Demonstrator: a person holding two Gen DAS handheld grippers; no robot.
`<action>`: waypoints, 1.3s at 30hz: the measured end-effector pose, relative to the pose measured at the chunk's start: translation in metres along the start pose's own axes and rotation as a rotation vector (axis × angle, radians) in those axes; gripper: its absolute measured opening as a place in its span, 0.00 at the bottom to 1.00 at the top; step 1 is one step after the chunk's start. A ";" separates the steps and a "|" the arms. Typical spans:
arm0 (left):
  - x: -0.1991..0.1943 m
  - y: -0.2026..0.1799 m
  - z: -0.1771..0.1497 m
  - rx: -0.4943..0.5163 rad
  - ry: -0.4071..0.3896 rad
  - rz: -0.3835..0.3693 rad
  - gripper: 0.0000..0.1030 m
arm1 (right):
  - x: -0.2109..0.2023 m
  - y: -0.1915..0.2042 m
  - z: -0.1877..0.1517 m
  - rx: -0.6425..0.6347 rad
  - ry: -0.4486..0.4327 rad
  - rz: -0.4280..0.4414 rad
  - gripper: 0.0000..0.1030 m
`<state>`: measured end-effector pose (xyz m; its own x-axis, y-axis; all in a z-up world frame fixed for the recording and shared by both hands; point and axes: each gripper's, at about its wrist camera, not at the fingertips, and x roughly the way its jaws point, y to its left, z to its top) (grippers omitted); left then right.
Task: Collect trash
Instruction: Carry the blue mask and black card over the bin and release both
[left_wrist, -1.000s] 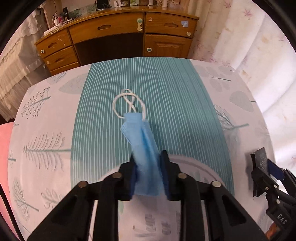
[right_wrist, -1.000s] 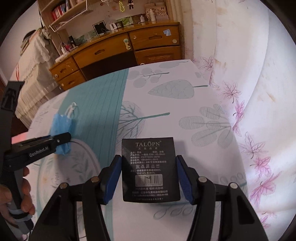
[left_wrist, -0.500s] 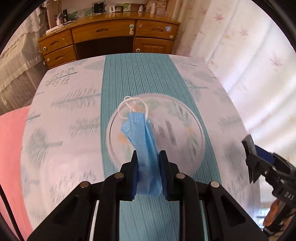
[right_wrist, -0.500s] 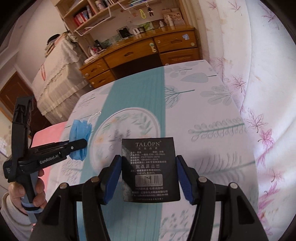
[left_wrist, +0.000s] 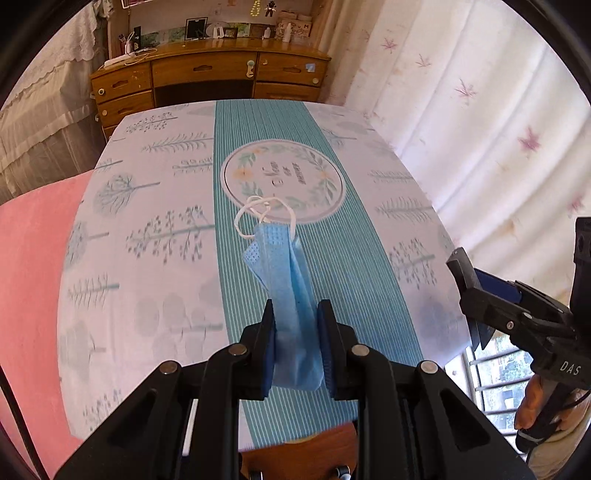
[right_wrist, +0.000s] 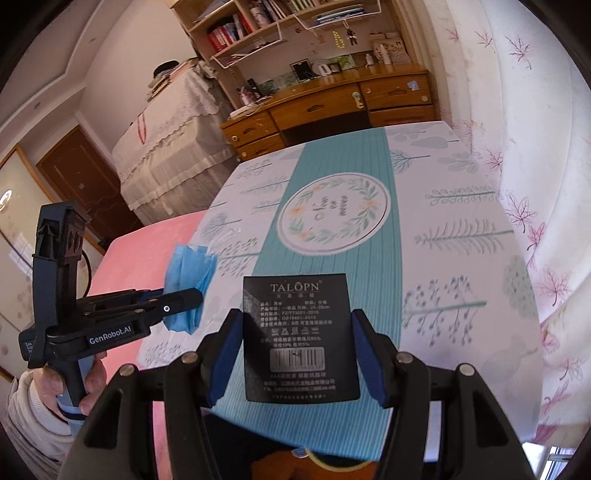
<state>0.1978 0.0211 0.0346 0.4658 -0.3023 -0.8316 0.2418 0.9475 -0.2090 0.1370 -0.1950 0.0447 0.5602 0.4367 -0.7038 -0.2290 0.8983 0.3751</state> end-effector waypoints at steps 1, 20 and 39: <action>-0.003 -0.002 -0.007 0.005 -0.001 0.000 0.18 | -0.004 0.004 -0.008 -0.004 0.001 0.007 0.57; 0.028 -0.030 -0.219 0.116 0.236 -0.119 0.18 | 0.017 -0.003 -0.192 0.072 0.238 0.083 0.57; 0.237 -0.034 -0.322 0.161 0.537 -0.028 0.19 | 0.201 -0.131 -0.325 0.541 0.393 -0.011 0.58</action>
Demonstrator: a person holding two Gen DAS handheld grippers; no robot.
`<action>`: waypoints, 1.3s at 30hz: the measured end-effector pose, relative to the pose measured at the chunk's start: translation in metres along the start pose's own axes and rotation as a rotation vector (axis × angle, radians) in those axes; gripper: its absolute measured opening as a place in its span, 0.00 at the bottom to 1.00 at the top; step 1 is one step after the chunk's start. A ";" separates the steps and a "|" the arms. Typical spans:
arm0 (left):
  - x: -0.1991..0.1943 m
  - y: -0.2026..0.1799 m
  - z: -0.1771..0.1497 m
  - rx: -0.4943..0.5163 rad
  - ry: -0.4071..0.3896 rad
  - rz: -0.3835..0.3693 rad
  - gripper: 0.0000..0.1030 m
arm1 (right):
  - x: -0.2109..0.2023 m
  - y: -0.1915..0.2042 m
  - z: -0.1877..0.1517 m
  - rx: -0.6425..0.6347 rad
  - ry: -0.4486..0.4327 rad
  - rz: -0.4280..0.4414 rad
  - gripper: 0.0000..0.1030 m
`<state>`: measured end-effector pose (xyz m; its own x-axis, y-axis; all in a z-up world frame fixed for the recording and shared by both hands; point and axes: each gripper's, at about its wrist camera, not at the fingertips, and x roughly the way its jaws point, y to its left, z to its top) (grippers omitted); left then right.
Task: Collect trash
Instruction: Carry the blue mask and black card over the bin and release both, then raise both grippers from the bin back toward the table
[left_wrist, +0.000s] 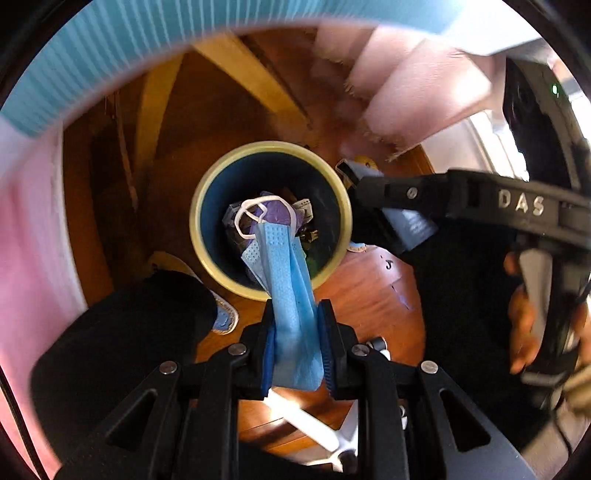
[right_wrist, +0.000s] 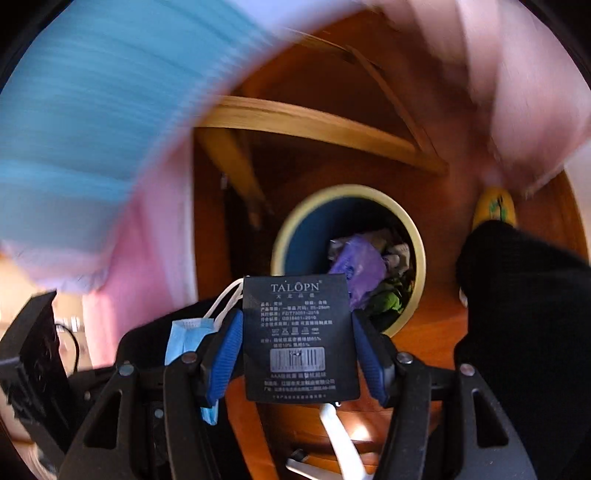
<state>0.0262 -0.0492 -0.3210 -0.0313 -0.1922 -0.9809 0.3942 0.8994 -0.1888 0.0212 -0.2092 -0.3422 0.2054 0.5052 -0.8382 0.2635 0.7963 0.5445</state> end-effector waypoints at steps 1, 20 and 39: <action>0.009 0.004 0.005 -0.018 -0.002 -0.007 0.19 | 0.007 -0.005 0.000 0.015 0.001 -0.002 0.58; 0.062 0.070 0.036 -0.300 -0.028 -0.094 0.65 | 0.057 -0.027 0.031 0.139 0.010 -0.052 0.79; 0.061 0.079 0.033 -0.358 -0.063 -0.037 0.67 | 0.060 -0.018 0.029 0.017 -0.017 -0.159 0.79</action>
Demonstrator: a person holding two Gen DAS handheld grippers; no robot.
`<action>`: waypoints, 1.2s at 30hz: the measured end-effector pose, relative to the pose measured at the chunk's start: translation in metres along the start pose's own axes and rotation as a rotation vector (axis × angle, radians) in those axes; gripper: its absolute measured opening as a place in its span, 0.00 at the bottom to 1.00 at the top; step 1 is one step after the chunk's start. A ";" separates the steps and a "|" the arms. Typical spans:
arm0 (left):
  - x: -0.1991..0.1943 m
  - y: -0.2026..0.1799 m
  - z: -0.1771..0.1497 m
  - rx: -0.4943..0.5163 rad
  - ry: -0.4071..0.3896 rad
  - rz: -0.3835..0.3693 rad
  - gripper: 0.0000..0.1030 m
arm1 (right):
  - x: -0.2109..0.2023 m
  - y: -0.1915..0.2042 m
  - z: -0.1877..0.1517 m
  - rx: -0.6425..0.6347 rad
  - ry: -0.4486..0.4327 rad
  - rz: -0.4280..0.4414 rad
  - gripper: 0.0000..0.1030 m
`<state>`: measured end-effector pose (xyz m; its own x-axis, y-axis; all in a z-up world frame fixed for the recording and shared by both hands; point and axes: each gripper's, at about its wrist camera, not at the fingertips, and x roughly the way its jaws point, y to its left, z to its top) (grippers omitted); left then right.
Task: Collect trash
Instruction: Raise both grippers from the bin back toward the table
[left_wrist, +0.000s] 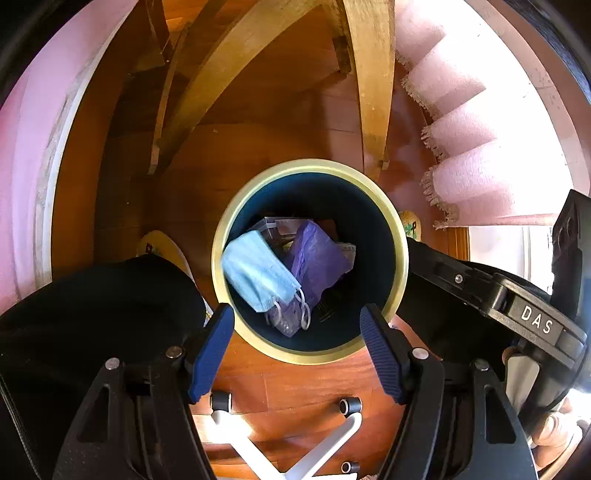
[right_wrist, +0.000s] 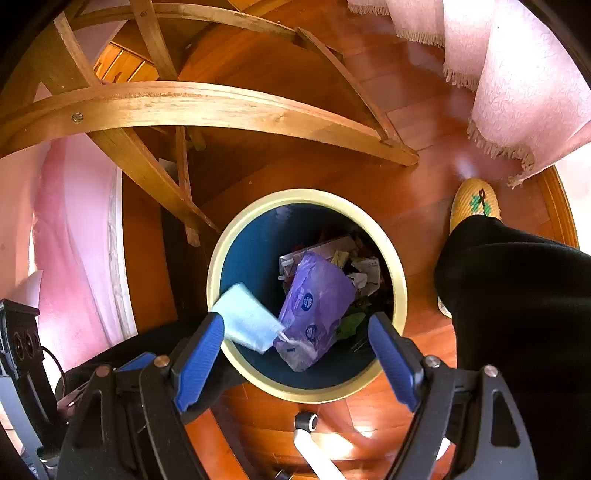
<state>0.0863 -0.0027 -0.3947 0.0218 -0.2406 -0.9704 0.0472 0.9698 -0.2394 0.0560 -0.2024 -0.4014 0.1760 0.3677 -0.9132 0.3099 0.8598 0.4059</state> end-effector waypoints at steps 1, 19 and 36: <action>-0.001 0.000 0.000 -0.003 -0.005 0.000 0.67 | -0.001 0.000 0.000 -0.003 -0.004 -0.002 0.79; -0.028 -0.007 -0.014 0.006 -0.087 0.071 0.67 | -0.018 0.015 -0.009 -0.127 -0.057 -0.071 0.79; -0.118 -0.013 -0.054 0.077 -0.230 0.123 0.67 | -0.115 0.049 -0.048 -0.288 -0.221 -0.109 0.79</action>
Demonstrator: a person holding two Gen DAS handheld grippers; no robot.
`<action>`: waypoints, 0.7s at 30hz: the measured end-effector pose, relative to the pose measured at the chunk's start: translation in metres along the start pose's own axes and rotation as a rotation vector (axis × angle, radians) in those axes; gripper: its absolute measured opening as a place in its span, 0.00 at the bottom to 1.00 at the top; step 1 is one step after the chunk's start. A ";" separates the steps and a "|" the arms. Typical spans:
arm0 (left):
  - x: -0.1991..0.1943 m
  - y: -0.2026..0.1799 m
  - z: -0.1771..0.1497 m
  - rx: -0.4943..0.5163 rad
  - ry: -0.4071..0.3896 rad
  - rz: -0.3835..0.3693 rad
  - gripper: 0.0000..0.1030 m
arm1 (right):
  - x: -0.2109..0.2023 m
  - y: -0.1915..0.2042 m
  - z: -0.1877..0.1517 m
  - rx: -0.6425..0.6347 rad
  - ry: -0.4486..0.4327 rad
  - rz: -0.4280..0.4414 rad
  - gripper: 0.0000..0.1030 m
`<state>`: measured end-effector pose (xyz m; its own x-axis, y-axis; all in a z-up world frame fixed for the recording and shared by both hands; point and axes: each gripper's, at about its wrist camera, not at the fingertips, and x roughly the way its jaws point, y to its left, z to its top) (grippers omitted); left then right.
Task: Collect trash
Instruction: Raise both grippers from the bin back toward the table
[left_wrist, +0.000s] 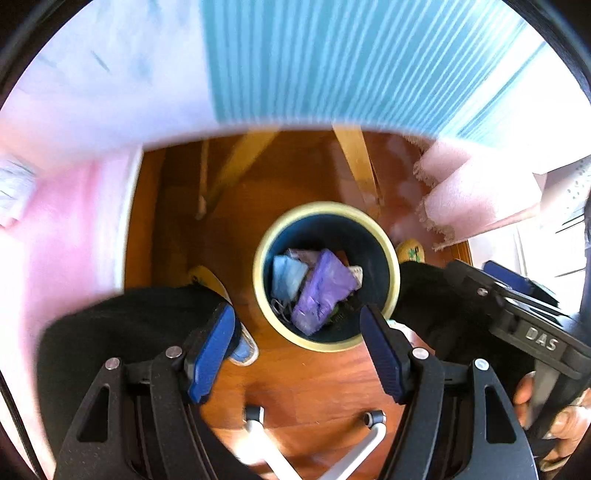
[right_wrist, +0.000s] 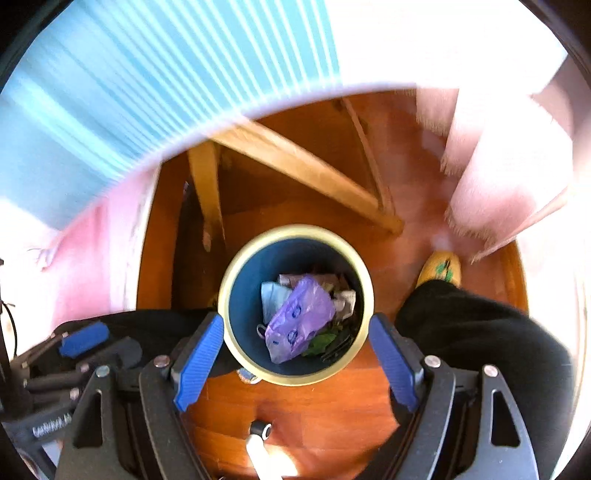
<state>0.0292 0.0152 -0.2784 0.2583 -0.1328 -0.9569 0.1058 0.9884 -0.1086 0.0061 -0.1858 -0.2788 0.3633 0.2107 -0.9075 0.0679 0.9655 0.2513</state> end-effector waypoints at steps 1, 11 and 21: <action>-0.009 0.002 0.001 0.001 -0.018 0.008 0.67 | -0.010 0.002 0.001 -0.016 -0.021 -0.005 0.79; -0.109 -0.009 0.025 0.023 -0.200 0.038 0.67 | -0.125 0.041 0.026 -0.154 -0.229 -0.025 0.79; -0.203 -0.028 0.041 -0.005 -0.378 0.096 0.67 | -0.224 0.071 0.049 -0.154 -0.449 -0.006 0.79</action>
<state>0.0131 0.0114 -0.0700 0.6022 -0.0563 -0.7963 0.0596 0.9979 -0.0255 -0.0252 -0.1715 -0.0412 0.7315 0.1508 -0.6650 -0.0549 0.9851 0.1630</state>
